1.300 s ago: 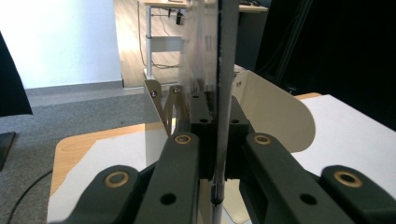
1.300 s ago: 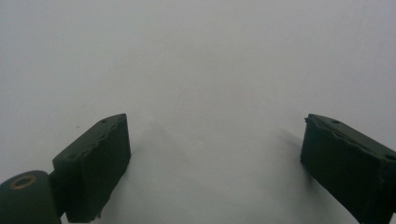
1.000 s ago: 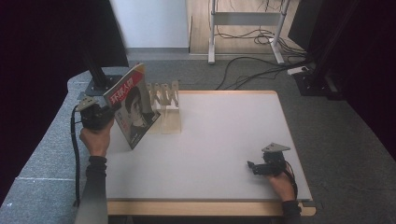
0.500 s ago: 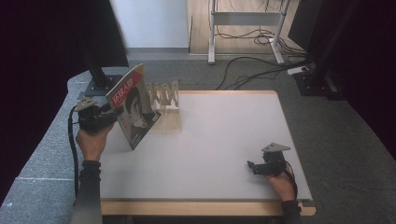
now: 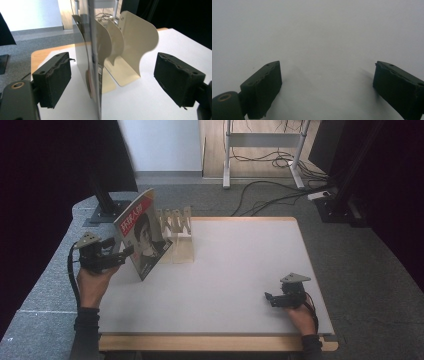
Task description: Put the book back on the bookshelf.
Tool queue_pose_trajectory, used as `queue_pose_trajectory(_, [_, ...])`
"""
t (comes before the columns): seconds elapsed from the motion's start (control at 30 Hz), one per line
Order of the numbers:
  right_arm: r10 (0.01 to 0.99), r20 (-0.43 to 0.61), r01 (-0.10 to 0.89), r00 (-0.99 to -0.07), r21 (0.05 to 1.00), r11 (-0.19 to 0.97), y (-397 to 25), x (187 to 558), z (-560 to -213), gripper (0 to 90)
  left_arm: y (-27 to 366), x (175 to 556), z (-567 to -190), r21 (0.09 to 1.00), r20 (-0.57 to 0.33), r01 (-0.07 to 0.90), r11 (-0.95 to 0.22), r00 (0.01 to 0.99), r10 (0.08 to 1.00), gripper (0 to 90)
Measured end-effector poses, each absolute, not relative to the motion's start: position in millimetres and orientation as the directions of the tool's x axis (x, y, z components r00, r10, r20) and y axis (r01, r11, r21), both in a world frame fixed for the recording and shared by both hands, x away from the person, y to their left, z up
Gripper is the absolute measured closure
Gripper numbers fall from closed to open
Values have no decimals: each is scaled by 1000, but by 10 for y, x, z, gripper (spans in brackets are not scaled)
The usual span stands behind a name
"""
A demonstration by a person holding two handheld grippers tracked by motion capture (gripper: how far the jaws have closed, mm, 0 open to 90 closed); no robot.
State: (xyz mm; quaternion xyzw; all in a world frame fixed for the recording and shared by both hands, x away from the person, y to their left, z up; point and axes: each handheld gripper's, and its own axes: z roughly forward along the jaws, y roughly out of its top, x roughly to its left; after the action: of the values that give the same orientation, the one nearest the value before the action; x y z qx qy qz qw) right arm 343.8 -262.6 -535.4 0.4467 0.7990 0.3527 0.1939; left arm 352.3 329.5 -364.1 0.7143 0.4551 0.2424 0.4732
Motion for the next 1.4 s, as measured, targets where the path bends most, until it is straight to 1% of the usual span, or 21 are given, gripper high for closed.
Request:
queue_pose_trajectory(0.07, [851, 5, 577, -526, 737, 352, -2626, 3438, -5354, 76, 3298, 3465, -3648, 891, -92, 430, -143, 482, 871, 92])
queue_pose_trajectory(0.2, [851, 5, 577, -526, 737, 352, -2626, 3438, -5354, 76, 3295, 3330, -3668, 887, -118, 443, -131, 491, 863, 69])
queue_pose_trajectory(0.33, [851, 5, 577, -526, 737, 352, -2626, 3437, -5354, 76, 3205, 3192, -3725, 881, -113, 448, -152, 511, 852, 31])
queue_pose_trajectory(0.43, [851, 3, 576, -525, 737, 352, -2625, 3437, -5354, 76, 3086, 3125, -3800, 875, -92, 447, -186, 531, 842, 0])
queue_pose_trajectory(0.63, [851, 2, 575, -525, 738, 353, -2625, 3436, -5354, 77, 2772, 3124, -4072, 854, -77, 454, -254, 594, 801, 0])
queue_pose_trajectory(0.83, [851, 2, 575, -525, 738, 353, -2624, 3435, -5354, 77, 2444, 3251, -4380, 819, -73, 475, -323, 644, 762, 0])
queue_pose_trajectory(0.9, [851, 2, 575, -525, 738, 353, -2624, 3435, -5354, 77, 2357, 3303, -4486, 806, -86, 487, -337, 660, 747, 0])
queue_pose_trajectory(1.27, [852, 0, 574, -524, 739, 353, -2623, 3433, -5355, 78, 2062, 3463, -5108, 708, -110, 567, -421, 677, 727, 0])
queue_pose_trajectory(1.37, [852, 0, 574, -524, 739, 353, -2622, 3433, -5355, 78, 2001, 3467, -5255, 667, -91, 587, -459, 676, 731, 0])
queue_pose_trajectory(1.4, [852, 0, 574, -524, 739, 353, -2622, 3433, -5355, 78, 1976, 3445, -5270, 669, -54, 569, -477, 678, 733, 0])
